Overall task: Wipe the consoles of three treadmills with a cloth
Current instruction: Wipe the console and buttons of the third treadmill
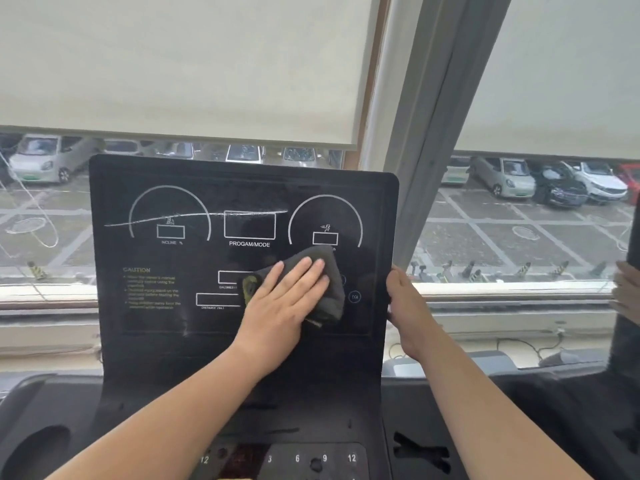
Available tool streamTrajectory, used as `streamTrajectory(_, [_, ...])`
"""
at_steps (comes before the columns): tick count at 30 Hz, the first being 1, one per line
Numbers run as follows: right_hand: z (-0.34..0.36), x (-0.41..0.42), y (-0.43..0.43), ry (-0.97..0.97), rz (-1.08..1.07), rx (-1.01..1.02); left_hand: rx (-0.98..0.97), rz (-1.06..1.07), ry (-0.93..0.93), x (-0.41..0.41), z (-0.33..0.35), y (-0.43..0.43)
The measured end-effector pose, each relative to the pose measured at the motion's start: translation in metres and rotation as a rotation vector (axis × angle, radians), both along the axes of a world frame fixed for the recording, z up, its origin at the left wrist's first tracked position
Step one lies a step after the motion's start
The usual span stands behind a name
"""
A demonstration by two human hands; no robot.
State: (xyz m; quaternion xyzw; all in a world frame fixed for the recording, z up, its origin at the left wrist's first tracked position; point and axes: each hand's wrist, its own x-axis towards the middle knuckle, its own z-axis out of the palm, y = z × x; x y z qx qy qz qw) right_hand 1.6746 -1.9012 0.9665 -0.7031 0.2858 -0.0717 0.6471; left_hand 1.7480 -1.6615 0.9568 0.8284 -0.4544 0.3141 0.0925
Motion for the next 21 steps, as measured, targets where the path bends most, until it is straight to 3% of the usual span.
streamTrajectory(4, [0.01,-0.004,0.008,-0.054,0.004,-0.054,-0.16,0.086,0.147,0.003,0.04,-0.044])
streamTrajectory(10, [0.009,-0.005,0.012,-0.149,0.007,-0.082,-0.073,0.025,0.137,0.023,0.096,-0.101])
streamTrajectory(15, [0.008,-0.007,0.011,-0.185,-0.004,-0.035,0.101,-0.16,0.075,0.006,0.058,-0.098])
streamTrajectory(21, [0.0,-0.005,0.006,-0.153,-0.071,-0.04,0.068,-0.138,0.142,-0.032,-0.011,-0.059])
